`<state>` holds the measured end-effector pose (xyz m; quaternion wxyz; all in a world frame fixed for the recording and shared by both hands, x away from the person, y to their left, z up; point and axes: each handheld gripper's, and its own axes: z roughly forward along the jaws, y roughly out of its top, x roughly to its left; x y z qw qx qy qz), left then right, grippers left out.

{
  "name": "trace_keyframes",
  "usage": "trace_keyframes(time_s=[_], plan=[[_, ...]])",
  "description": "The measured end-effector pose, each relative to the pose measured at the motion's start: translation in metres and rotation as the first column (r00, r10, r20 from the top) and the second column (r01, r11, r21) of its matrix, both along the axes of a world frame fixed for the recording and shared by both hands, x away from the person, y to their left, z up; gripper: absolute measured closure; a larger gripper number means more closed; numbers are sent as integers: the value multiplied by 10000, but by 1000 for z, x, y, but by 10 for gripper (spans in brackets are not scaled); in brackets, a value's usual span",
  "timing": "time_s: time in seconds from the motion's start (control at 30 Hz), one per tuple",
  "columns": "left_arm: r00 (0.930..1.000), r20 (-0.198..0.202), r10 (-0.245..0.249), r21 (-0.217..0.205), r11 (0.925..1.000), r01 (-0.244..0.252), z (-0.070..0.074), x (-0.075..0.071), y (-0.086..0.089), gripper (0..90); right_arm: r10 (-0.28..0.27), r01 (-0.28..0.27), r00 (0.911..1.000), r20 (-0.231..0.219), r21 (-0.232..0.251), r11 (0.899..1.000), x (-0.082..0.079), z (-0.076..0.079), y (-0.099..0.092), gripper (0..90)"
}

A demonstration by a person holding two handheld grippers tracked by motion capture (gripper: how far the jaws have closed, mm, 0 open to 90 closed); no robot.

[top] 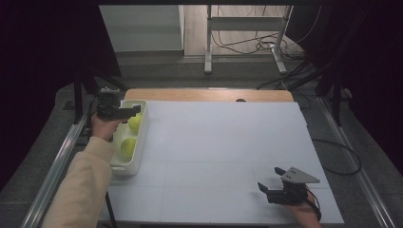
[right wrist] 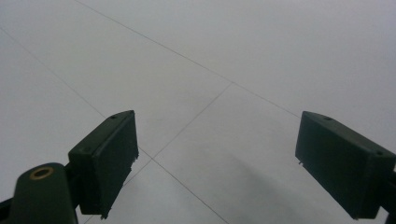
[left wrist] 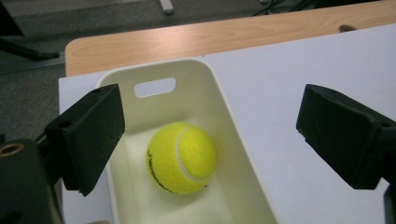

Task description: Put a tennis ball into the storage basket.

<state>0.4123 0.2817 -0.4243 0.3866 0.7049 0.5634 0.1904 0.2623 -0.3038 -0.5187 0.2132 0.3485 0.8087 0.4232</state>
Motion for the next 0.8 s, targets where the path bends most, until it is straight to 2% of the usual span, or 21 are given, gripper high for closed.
trace_keyframes(time_s=[0.17, 0.23, 0.37, 0.47, 0.53, 0.7, 0.8], plan=[[9977, 602, -322, -499, 9981, 352, 11, -12, -4, 89, -43, 43, 10000, 31, 35, 10000, 0, 0, -1, 136], [9951, 813, -565, -576, 9965, 613, 15, -17, -7, 93, -43, 43, 10000, 36, 26, 10000, 0, 0, 0, 136], [9864, 1163, -1158, -748, 9893, 1250, 19, -28, -16, 105, -39, 39, 10000, 43, 25, 10000, 0, 0, 0, 136], [9829, 1276, -1327, -763, 9868, 1431, 19, -33, -20, 110, -23, 23, 10000, 59, 24, 10000, 0, 1, 0, 136], [9771, 1474, -1535, -802, 9828, 1665, 21, -38, -25, 112, -109, 108, 9996, 258, 44, 9999, -1, 2, -1, 139], [9628, 1858, -1961, -907, 9723, 2156, 24, -52, -37, 113, -105, 102, 9996, 249, 97, 9999, -1, 2, -1, 139], [9589, 1940, -2072, -965, 9687, 2288, 24, -56, -39, 113, -81, 79, 9996, 269, 72, 9999, -1, 2, -1, 139]])
